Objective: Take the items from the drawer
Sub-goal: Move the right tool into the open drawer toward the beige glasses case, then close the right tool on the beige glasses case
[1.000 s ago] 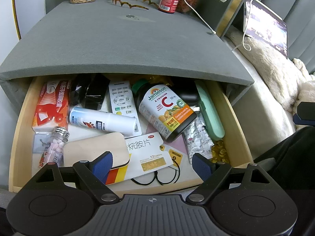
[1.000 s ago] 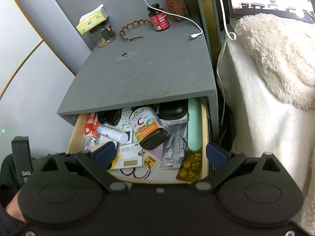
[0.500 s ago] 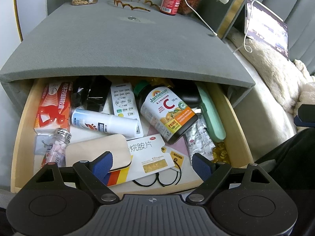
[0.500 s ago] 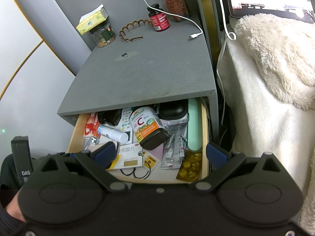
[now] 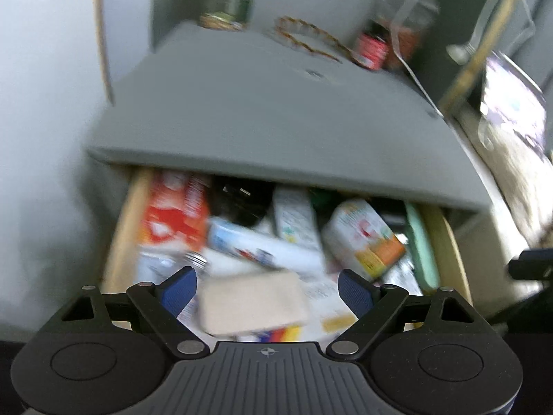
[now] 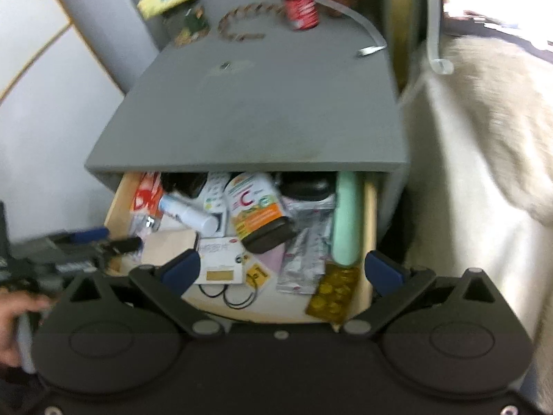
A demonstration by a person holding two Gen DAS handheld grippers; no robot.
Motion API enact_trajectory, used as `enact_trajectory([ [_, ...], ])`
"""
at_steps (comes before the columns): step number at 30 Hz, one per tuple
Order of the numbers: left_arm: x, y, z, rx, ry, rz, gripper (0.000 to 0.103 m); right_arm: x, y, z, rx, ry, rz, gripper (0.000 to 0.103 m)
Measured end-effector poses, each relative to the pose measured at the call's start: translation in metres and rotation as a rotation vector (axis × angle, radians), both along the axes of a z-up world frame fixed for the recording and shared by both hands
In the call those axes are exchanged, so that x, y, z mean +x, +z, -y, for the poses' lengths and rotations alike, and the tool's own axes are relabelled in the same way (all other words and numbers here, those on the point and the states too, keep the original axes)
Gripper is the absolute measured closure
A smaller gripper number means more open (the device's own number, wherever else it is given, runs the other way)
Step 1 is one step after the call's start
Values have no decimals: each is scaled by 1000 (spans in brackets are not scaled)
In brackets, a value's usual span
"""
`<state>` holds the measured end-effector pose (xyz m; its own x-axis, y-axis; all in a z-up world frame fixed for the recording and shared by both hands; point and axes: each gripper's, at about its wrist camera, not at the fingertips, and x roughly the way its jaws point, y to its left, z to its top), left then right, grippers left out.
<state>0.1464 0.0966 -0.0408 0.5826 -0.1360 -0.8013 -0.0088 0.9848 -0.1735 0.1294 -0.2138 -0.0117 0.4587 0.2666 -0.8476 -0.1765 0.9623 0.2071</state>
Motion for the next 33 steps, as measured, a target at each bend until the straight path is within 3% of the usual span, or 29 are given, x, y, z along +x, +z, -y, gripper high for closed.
enact_trajectory([
  [2,4,9,-17,6,13,15,15,14,-8,-23,-4,57,-14,3],
  [3,6,13,-24,9,17,24,15,21,-12,-36,1,92,-22,11],
  [6,6,22,-40,22,0,60,10,37,-28,-87,19,256,-43,23],
  [8,1,24,-49,45,-36,98,9,40,-37,-119,-7,379,-35,25],
  [10,-5,22,-57,34,-27,122,9,37,-54,-156,-107,544,-7,27],
  [13,-6,20,-65,-25,2,133,8,38,-78,-188,-182,691,-21,33],
  [15,-4,19,-68,-43,25,141,8,42,-89,-198,-184,733,-49,33],
  [21,-3,19,-58,34,14,116,6,66,-116,-218,-125,783,-165,26],
  [24,-2,18,-56,56,3,101,4,70,-118,-225,-135,795,-179,25],
  [28,-2,17,-58,15,-10,100,4,74,-129,-236,-254,829,-184,25],
  [30,-2,17,-58,5,-12,102,4,68,-137,-241,-324,886,-183,20],
  [33,-3,18,-63,3,-1,103,4,68,-141,-243,-330,887,-197,19],
])
